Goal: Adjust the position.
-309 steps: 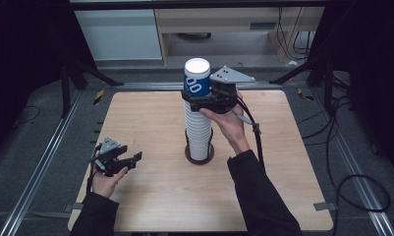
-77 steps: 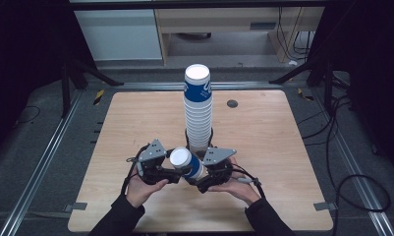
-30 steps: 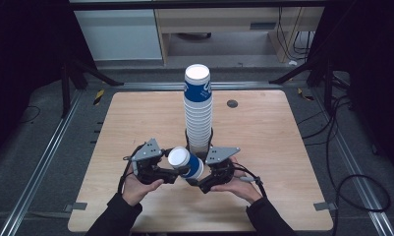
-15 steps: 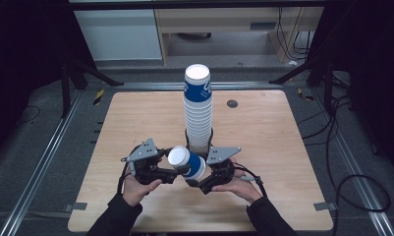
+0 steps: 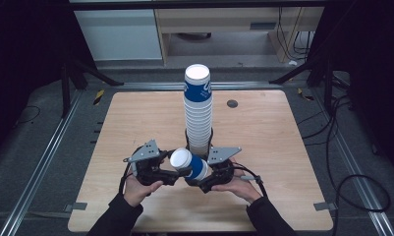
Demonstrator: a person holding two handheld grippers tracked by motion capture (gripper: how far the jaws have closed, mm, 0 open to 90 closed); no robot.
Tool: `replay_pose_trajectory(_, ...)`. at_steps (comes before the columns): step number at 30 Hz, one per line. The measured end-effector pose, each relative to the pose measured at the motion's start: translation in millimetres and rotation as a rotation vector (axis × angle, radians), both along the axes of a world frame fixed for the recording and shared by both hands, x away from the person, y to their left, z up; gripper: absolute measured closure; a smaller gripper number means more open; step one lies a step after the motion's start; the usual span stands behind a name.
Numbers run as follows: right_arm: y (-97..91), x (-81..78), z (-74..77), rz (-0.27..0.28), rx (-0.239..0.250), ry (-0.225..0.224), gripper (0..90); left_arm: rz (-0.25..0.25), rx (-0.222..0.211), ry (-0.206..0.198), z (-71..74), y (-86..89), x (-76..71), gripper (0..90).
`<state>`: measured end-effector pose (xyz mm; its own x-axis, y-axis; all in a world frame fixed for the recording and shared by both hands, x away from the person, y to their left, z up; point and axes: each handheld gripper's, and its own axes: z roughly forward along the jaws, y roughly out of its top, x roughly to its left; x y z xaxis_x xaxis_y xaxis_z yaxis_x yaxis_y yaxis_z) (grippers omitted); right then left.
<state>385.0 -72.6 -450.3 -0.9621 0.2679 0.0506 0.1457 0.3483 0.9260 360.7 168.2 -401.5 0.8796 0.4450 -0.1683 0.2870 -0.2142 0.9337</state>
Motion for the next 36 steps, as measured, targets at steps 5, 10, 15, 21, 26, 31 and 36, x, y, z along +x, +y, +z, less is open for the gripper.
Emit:
replay_pose_trajectory(5, -1.2, 0.0, 0.6, 0.000, -0.010, -0.003, 16.4, 0.002, 0.010, -0.003, 0.5, -0.3, -0.1, 25.0)
replay_pose_trajectory(10, -5.3, 0.3, 3.2, -0.010, -0.014, -0.009, 16.6, 0.013, 0.016, -0.009, 5.2, 4.2, 0.3, 19.2)
replay_pose_trajectory(15, -10.2, 1.0, 5.8, -0.028, -0.056, -0.039, 16.5, 0.005, 0.079, 0.006, 8.3, 11.0, 0.5, 15.0)
replay_pose_trajectory(21, -8.0, 0.9, 1.7, -0.021, -0.151, -0.074, 16.4, -0.011, 0.170, 0.043, 1.7, 15.4, 1.0, 14.0)
replay_pose_trajectory(26, -0.9, -1.6, -2.6, 0.002, -0.200, -0.092, 16.3, -0.040, 0.229, 0.063, -4.4, 11.9, 1.1, 13.9)
replay_pose_trajectory(31, 5.8, -4.1, -6.1, 0.026, -0.234, -0.103, 16.3, -0.061, 0.256, 0.085, -7.9, 7.3, 2.5, 14.7)
replay_pose_trajectory(36, 11.9, -5.8, -10.4, 0.049, -0.271, -0.110, 16.2, -0.070, 0.289, 0.113, -12.4, 2.9, 5.2, 16.1)
